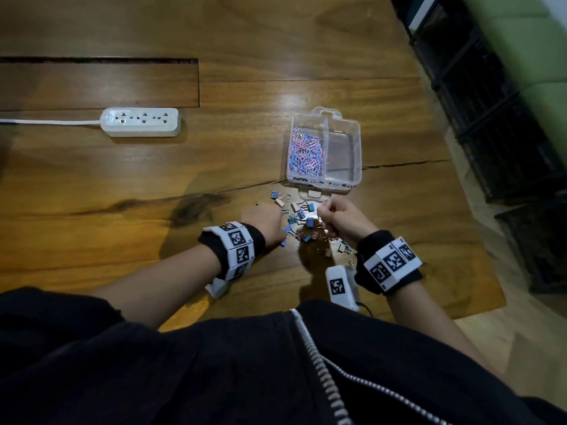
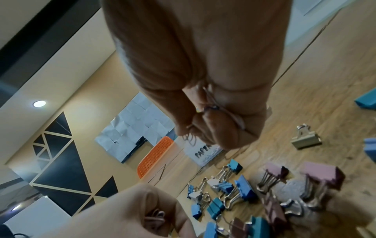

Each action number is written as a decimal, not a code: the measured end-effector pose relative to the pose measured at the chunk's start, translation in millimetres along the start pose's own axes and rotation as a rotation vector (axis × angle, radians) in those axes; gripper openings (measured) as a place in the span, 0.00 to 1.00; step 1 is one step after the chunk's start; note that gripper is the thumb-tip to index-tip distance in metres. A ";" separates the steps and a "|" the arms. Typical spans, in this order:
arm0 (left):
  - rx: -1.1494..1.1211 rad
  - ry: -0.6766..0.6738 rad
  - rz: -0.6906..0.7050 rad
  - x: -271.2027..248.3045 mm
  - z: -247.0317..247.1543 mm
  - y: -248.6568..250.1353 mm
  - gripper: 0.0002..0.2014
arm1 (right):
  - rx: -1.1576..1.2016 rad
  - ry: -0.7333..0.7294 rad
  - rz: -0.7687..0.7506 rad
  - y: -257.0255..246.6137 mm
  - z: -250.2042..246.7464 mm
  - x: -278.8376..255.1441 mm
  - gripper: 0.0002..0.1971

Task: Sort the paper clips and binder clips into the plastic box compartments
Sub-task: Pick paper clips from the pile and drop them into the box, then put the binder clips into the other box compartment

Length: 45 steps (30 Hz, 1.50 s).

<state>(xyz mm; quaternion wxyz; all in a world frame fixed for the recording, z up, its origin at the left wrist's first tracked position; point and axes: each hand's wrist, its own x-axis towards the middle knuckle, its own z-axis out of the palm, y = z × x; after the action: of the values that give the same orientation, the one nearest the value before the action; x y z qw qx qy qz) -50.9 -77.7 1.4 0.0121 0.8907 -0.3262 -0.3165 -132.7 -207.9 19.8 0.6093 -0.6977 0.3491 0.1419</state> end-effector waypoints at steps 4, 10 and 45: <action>0.064 -0.028 -0.025 -0.2 -0.4 5.1 0.12 | -0.038 -0.008 0.012 4.1 4.6 0.1 0.11; -0.412 -0.084 -0.049 8.8 -11.5 -3.7 0.17 | -0.077 -0.037 0.018 -6.2 1.1 4.0 0.10; -0.179 -0.032 -0.032 17.7 -26.0 -31.4 0.33 | 0.106 0.279 -0.196 -17.5 -33.2 3.4 0.13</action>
<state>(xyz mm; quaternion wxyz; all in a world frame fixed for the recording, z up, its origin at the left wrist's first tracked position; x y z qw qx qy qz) -7.6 -68.2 5.2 0.0816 0.8859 -0.2825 -0.3587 -126.2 -240.2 38.0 0.6020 -0.7082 0.3673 -0.0350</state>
